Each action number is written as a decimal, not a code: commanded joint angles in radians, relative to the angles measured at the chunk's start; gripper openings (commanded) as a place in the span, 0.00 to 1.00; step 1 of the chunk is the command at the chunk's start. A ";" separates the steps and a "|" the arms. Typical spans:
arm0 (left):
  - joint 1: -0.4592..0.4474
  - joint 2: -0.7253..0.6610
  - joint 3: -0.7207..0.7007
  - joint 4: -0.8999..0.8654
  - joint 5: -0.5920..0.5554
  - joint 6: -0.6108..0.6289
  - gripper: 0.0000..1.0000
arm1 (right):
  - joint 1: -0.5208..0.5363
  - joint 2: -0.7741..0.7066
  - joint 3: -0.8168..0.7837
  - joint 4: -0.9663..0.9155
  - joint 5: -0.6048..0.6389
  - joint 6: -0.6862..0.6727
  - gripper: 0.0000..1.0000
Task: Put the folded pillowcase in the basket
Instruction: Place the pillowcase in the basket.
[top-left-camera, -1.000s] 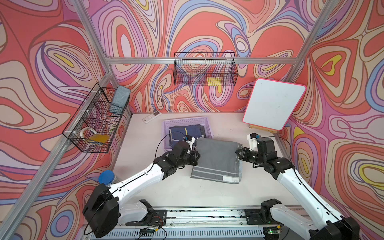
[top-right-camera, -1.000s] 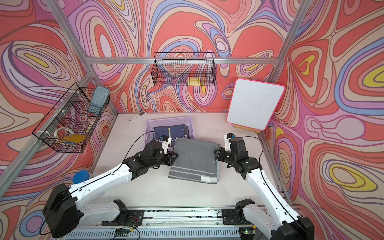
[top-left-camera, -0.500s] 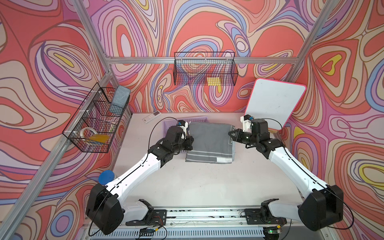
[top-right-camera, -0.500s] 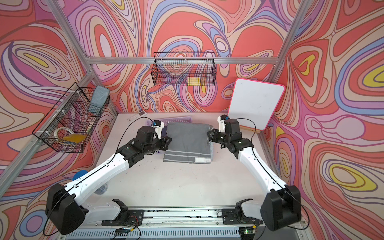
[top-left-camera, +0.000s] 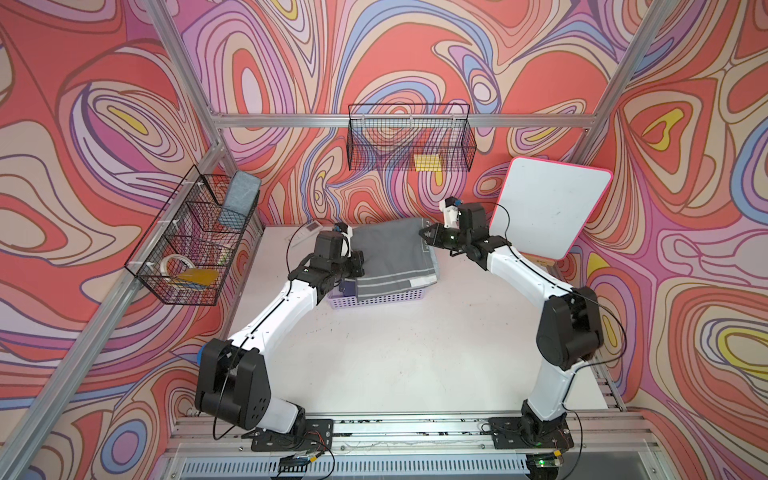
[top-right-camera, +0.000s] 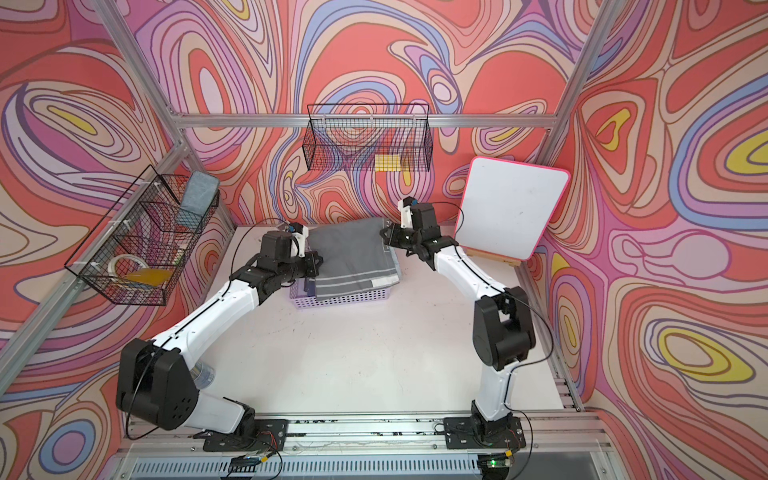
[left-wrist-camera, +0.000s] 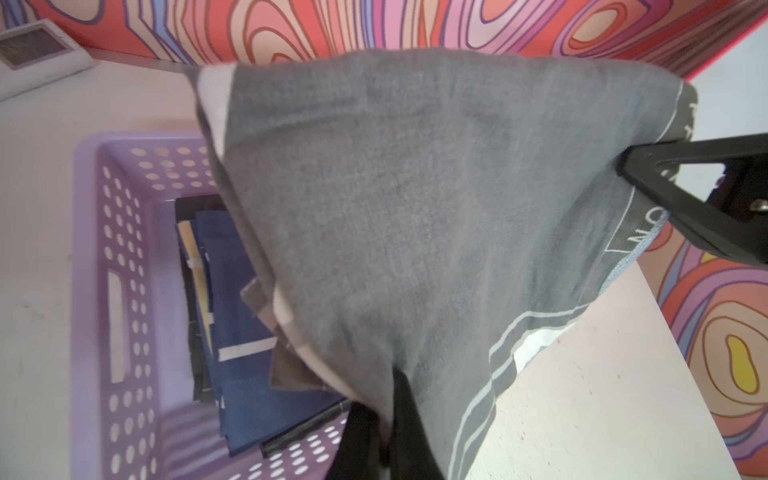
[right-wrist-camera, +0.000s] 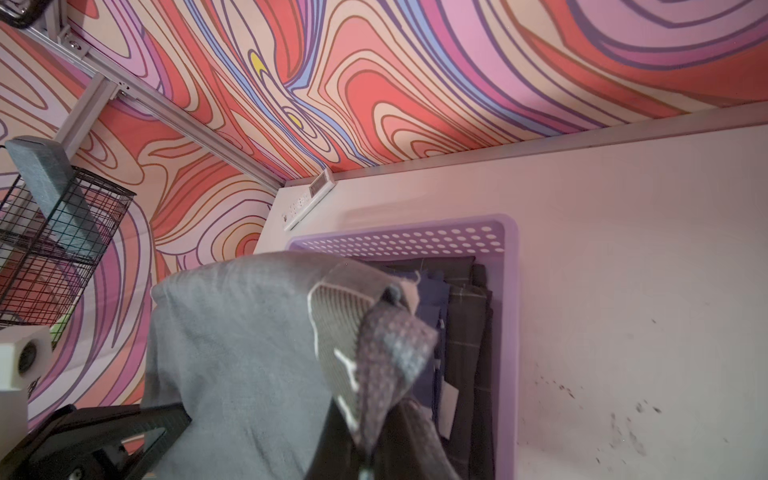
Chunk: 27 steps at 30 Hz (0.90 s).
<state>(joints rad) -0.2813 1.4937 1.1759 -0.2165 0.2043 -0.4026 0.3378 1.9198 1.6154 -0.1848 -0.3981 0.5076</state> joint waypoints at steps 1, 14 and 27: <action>0.053 0.040 0.044 0.005 0.019 0.045 0.00 | 0.008 0.084 0.107 0.016 -0.027 0.008 0.00; 0.155 0.147 0.076 -0.032 0.090 0.091 0.00 | 0.023 0.228 0.215 -0.005 -0.057 0.029 0.00; 0.200 0.235 0.113 -0.029 0.124 0.099 0.00 | 0.033 0.271 0.239 -0.045 -0.047 0.032 0.00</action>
<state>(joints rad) -0.0978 1.7023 1.2598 -0.2291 0.3141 -0.3241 0.3691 2.1777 1.8332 -0.2211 -0.4572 0.5369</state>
